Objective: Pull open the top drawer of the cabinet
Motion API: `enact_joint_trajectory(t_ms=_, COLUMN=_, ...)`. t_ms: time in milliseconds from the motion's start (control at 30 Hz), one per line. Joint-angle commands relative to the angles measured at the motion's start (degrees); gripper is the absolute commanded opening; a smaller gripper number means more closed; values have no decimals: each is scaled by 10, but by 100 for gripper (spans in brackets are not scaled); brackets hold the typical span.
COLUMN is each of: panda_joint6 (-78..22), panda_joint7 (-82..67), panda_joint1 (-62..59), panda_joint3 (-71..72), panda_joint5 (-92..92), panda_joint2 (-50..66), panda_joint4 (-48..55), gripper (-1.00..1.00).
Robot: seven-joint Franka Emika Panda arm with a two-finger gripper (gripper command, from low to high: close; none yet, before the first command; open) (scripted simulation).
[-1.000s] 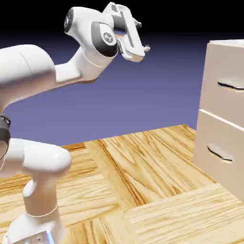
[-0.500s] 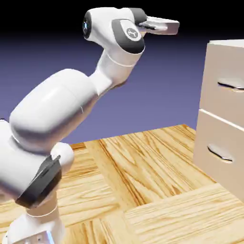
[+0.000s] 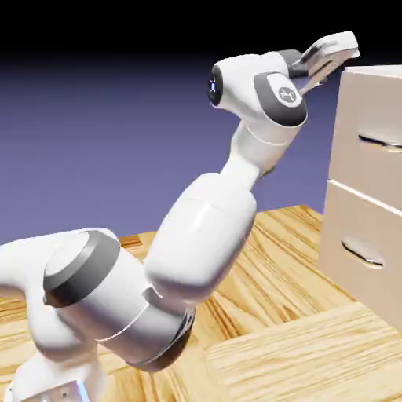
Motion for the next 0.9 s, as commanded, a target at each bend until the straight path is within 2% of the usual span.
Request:
enact_joint_trajectory(t_ms=0, panda_joint6=-5, panda_joint7=-25, panda_joint1=14, panda_joint3=-9, panda_joint5=-19, panda_joint2=-8, panda_joint4=7, gripper=0)
enact_joint_trajectory(t_ms=467, panda_joint6=-72, panda_joint7=-374, panda_joint1=210, panda_joint3=-129, panda_joint5=-290, panda_joint2=-115, panda_joint4=99, gripper=0)
enact_joint_trajectory(t_ms=533, panda_joint6=-73, panda_joint7=-383, panda_joint1=215, panda_joint3=-132, panda_joint5=-298, panda_joint2=-118, panda_joint4=101, gripper=0)
enact_joint_trajectory(t_ms=767, panda_joint6=-23, panda_joint7=-401, panda_joint1=293, panda_joint3=-133, panda_joint5=-299, panda_joint2=-105, panda_joint4=230, gripper=0)
enact_joint_trajectory(t_ms=800, panda_joint6=-23, panda_joint7=-401, panda_joint1=293, panda_joint3=-133, panda_joint5=-299, panda_joint2=-105, panda_joint4=230, gripper=-100)
enact_joint_trajectory(t_ms=867, panda_joint6=-31, panda_joint7=-398, panda_joint1=281, panda_joint3=-133, panda_joint5=-299, panda_joint2=-107, panda_joint4=209, gripper=-100)
